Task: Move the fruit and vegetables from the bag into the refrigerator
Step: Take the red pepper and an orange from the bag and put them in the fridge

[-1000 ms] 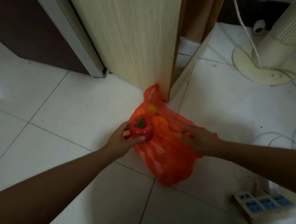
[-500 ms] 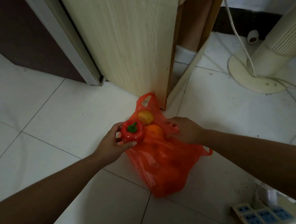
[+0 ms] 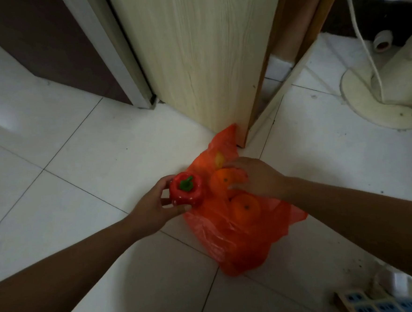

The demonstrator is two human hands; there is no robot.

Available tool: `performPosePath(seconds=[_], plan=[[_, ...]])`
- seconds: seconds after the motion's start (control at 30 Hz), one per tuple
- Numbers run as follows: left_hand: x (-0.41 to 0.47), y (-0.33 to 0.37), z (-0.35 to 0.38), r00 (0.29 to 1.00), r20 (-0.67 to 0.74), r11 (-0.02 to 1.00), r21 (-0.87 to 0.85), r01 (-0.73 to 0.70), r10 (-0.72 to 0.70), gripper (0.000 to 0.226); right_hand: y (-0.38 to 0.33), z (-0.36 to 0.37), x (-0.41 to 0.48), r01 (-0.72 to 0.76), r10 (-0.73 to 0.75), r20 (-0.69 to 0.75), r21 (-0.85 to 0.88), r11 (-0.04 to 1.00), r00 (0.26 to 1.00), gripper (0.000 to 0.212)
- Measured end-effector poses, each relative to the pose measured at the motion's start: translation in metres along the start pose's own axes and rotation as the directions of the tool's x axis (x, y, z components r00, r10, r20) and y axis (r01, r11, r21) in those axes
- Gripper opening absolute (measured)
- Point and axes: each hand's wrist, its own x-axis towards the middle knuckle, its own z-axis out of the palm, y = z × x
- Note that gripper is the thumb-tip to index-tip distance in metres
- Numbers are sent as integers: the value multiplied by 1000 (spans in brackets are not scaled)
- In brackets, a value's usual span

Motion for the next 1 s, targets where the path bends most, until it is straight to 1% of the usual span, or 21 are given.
performPosePath(seconds=[0.1,0.17,0.33,0.43,0.53,0.7,0.87,0.93,1.0], plan=[[0,1,1,1000,0,1000,1,9,-9,74,-2,6,5,-2,4,42,-45,999,999,69],[-3,1,0,1000,9,1000,1,17,-17,75,3,9,4,19,-16,59,-56,998,998,67],[-3,-1,-7,1000,9,1000,1,28,-28,78,15,4,-2,-9,8,-12,-63,998,1000,56],[-1,1,-7,999,0,999,-22,48,-48,78,18,1,-7,-3,0,-38,-80,997,999,61],[0,3,-3,999,-7,998,-35,45,-45,76,24,-1,-12,-25,20,-54,-102,994,998,62],[2,11,1,998,-13,998,-40,57,-58,65,27,-11,-13,-29,16,-74,-178,984,997,65],[6,24,2,998,-35,997,-60,57,-59,57,29,-11,-19,-79,83,9,-232,970,996,58],[6,27,5,997,-32,996,-69,62,-64,55,27,-5,-24,-106,120,51,-224,969,991,52],[6,27,7,997,-22,995,-67,74,-76,55,26,1,-27,-154,167,63,-172,973,984,50]])
